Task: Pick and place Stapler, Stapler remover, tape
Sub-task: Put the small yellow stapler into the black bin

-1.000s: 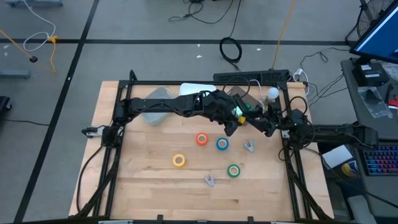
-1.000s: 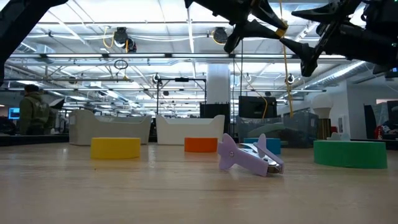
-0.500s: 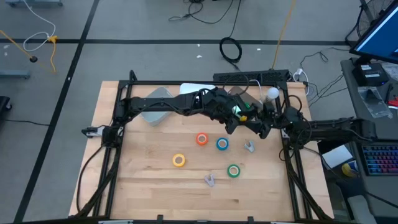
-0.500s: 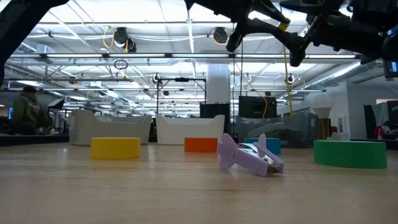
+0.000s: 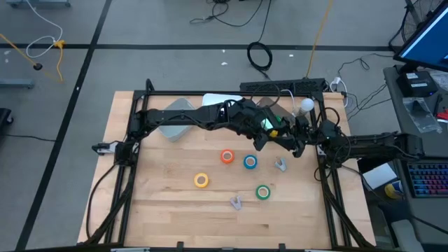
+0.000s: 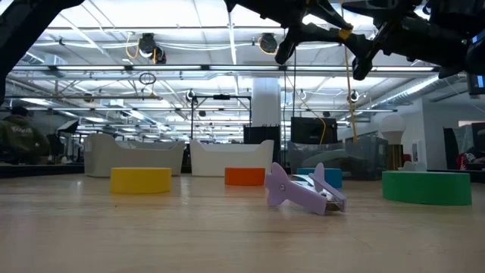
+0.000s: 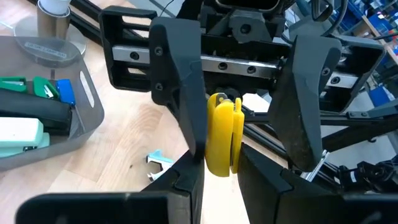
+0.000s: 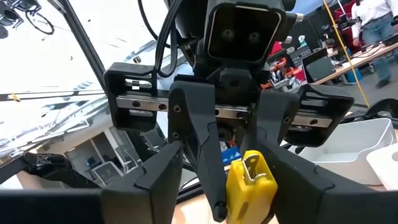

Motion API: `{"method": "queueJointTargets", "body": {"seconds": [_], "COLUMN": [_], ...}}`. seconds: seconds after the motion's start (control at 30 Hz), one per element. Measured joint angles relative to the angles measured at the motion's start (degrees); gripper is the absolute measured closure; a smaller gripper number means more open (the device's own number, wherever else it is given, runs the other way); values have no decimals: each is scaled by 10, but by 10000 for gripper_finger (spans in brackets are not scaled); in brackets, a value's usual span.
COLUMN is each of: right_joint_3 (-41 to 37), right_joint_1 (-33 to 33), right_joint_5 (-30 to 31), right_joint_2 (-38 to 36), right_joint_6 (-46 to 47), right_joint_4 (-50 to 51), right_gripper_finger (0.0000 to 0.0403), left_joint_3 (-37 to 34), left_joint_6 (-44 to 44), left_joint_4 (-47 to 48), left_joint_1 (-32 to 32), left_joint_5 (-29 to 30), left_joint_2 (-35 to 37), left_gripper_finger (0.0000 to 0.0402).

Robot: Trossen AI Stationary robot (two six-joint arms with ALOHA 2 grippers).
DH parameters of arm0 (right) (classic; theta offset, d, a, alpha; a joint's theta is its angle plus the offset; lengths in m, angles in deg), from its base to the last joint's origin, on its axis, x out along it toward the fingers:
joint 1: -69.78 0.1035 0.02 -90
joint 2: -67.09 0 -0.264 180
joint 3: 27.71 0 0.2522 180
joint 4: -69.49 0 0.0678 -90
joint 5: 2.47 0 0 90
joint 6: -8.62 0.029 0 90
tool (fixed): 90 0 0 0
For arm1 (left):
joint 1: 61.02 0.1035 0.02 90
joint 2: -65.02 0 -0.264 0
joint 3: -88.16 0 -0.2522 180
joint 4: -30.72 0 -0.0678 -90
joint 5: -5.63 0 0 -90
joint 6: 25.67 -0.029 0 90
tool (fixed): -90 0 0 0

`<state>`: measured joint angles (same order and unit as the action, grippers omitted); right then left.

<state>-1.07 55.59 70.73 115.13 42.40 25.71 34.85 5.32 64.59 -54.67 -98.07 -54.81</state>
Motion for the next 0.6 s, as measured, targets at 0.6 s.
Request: {"method": "queueJointTargets", "body": {"seconds": [0.6], "right_joint_3": [0], "right_joint_1": [-2], "right_joint_5": [5], "right_joint_2": [0], "right_joint_6": [-7], "right_joint_4": [2], "right_gripper_finger": [263], "left_joint_3": [0], "left_joint_6": [7], "left_joint_4": [8], "left_joint_1": [9], "left_joint_5": [-3], "left_joint_2": [0], "left_gripper_finger": [314]}}
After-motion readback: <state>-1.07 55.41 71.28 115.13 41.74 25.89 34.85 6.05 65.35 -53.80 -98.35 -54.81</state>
